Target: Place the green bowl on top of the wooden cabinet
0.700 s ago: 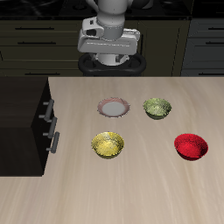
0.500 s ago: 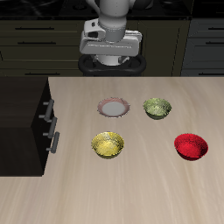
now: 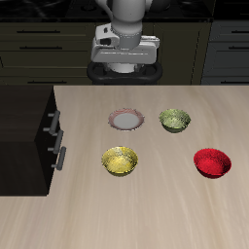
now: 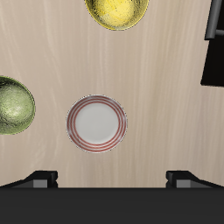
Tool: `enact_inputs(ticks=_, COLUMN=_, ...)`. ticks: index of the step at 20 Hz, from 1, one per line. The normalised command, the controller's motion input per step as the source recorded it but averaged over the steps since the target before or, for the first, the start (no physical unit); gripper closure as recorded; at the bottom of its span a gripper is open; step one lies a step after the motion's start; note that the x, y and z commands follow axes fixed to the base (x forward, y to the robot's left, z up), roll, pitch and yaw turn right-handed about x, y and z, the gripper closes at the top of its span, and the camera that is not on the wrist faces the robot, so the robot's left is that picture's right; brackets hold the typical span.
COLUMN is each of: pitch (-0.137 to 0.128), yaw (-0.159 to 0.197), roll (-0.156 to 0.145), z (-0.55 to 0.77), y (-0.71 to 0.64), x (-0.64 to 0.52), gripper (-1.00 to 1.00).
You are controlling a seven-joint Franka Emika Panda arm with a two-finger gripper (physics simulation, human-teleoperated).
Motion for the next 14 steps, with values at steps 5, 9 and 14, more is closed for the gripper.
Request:
enact_inputs(ticks=5, pitch=-0.003, yaw=-0.007, roll=-0.004, z=0.0, y=0.02, x=-0.02, gripper=-1.0)
enact_inputs(ticks=9, pitch=0.006, yaw=0.002, roll=-0.009, z=-0.06, y=-0.03, x=-0.01, gripper=-1.0)
enact_inputs(ticks=14, pitch=0.007, yaw=-0.003, roll=-0.021, z=-0.07, y=-0.02, x=-0.04, gripper=-1.0)
